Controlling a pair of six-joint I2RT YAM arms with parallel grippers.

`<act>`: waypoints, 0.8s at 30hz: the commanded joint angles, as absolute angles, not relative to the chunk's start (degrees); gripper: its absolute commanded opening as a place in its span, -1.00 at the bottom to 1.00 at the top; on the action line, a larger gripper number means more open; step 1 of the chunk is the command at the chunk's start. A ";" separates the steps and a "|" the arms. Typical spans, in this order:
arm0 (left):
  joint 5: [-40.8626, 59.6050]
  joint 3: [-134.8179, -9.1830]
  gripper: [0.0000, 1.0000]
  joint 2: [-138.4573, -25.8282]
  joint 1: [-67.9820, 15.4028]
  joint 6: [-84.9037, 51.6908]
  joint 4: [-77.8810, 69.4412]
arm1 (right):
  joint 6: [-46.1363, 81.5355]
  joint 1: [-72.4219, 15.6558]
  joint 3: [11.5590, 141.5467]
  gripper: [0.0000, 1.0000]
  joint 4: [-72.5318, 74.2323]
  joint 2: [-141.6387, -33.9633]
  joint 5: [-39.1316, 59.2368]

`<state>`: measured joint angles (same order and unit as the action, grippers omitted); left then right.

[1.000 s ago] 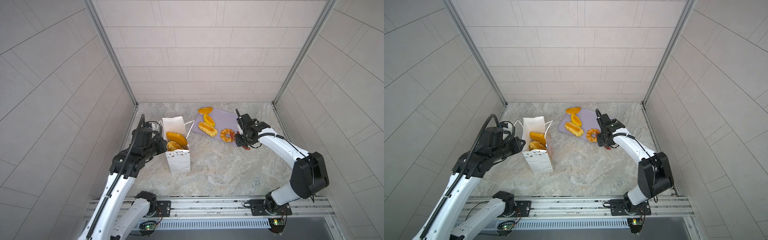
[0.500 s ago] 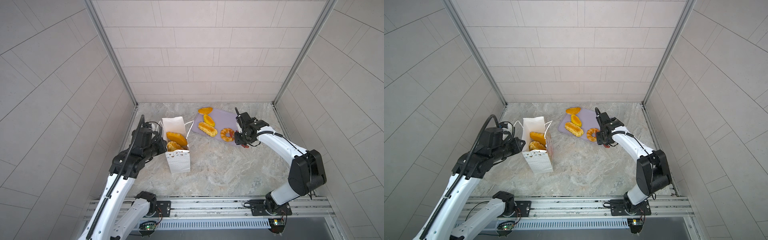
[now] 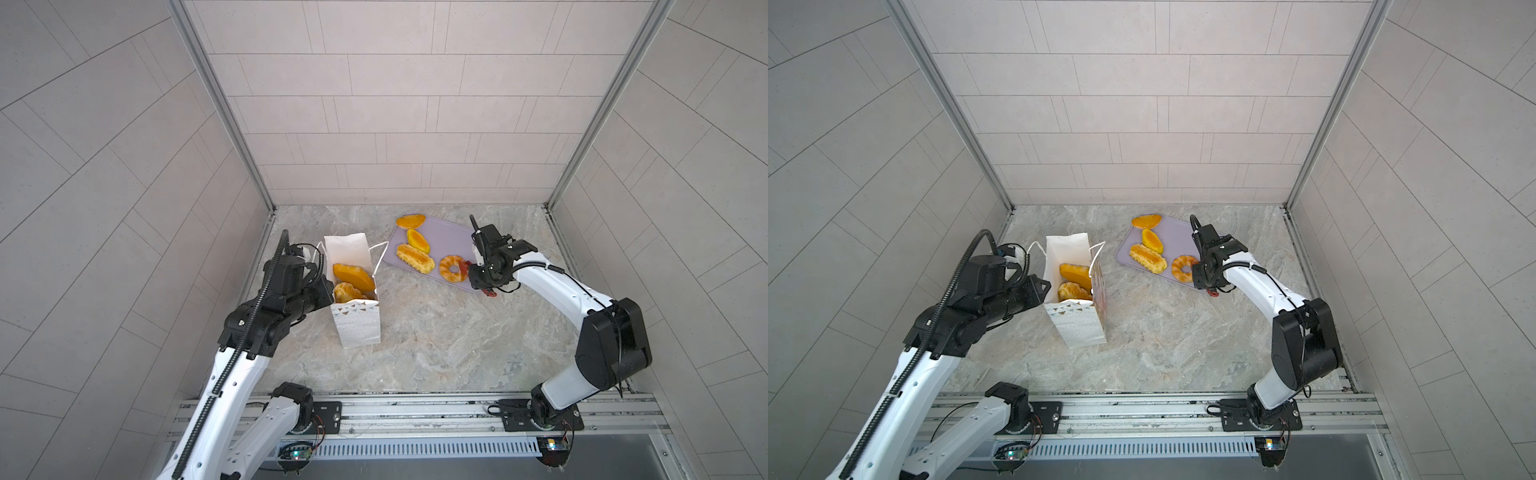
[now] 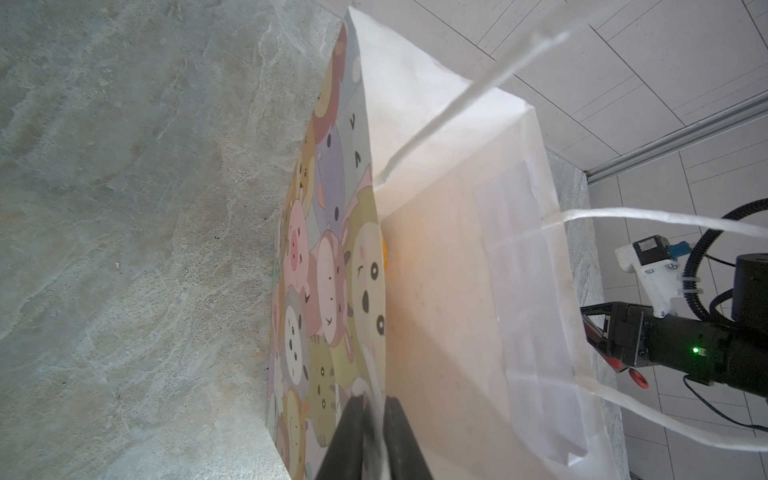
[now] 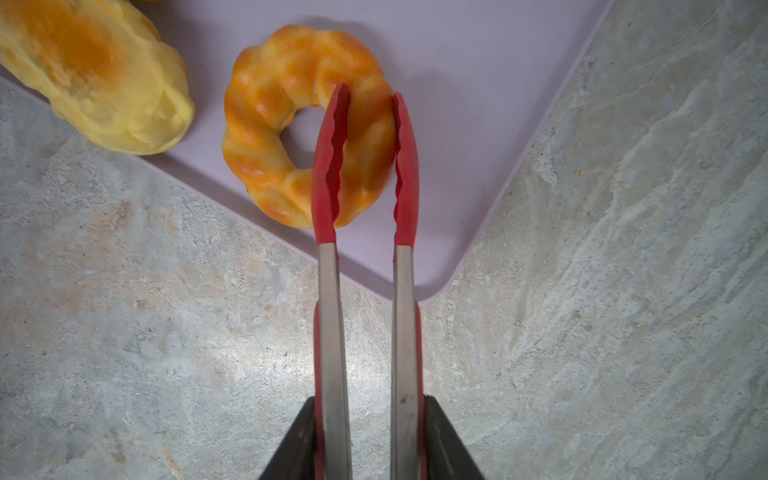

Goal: Place the fake bread into the paper bag
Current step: 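Lower the open tongs around the ring bun with the right gripper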

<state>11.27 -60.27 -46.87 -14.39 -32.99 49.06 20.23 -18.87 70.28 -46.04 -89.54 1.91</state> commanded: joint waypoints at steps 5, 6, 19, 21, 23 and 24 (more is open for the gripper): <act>10.99 -59.75 -0.71 -46.23 -14.55 -32.93 48.21 | 20.48 -18.55 71.63 -0.31 -47.02 -85.46 -0.92; 11.07 -59.70 -0.71 -46.24 -14.58 -33.01 48.25 | 20.46 -18.54 71.76 -0.32 -47.19 -85.22 -0.94; 11.02 -59.73 -0.71 -46.13 -14.50 -33.05 48.20 | 19.51 -18.19 72.07 -0.32 -47.29 -85.50 -1.69; 10.99 -59.69 -0.71 -46.08 -14.51 -33.05 48.18 | 19.74 -18.12 71.90 -0.28 -47.20 -86.02 -1.41; 10.99 -59.65 -0.71 -45.97 -14.50 -33.05 48.31 | 19.99 -18.11 71.81 -0.24 -47.15 -86.30 -1.19; 10.99 -59.68 -0.71 -46.02 -14.52 -33.05 48.40 | 20.04 -18.05 71.72 -0.21 -47.07 -86.31 -1.06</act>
<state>11.27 -60.27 -46.76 -14.39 -33.01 49.06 19.68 -18.33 70.65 -47.00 -86.48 -0.34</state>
